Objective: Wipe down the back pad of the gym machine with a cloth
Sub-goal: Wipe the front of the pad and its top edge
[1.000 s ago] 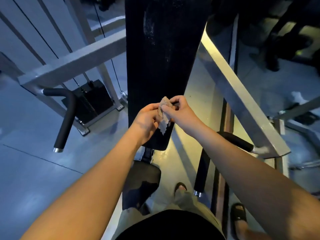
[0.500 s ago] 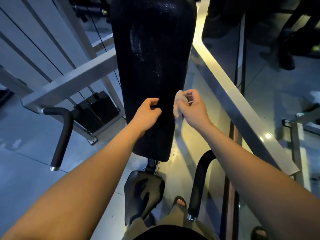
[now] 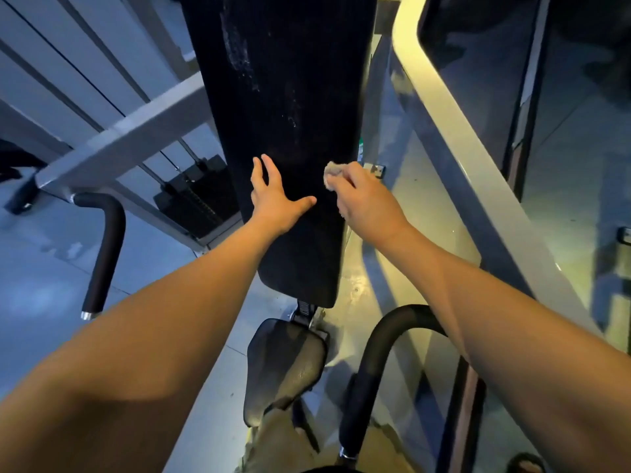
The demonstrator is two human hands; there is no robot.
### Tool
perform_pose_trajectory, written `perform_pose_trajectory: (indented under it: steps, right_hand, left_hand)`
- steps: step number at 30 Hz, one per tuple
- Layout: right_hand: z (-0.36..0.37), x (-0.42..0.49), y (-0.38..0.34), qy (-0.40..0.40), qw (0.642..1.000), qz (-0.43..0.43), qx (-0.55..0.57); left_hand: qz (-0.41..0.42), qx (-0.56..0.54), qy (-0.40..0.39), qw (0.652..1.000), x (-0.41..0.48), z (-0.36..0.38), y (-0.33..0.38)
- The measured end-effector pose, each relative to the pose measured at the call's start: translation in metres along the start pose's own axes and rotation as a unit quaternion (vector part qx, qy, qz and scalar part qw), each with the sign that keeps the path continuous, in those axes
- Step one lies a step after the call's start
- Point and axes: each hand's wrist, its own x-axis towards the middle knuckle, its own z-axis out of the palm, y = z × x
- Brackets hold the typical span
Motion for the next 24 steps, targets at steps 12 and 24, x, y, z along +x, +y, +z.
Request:
perform_pose_trajectory:
  steps: [12, 24]
  right_hand:
    - [-0.035, 0.030, 0.004, 0.090, 0.992, 0.080, 0.047]
    - [-0.045, 0.034, 0.010, 0.034, 0.999, 0.025, -0.030]
  left_hand:
    - [-0.017, 0.037, 0.012, 0.999, 0.000, 0.004, 0.011]
    - [-0.017, 0.044, 0.047, 0.998, 0.000, 0.014, 0.011]
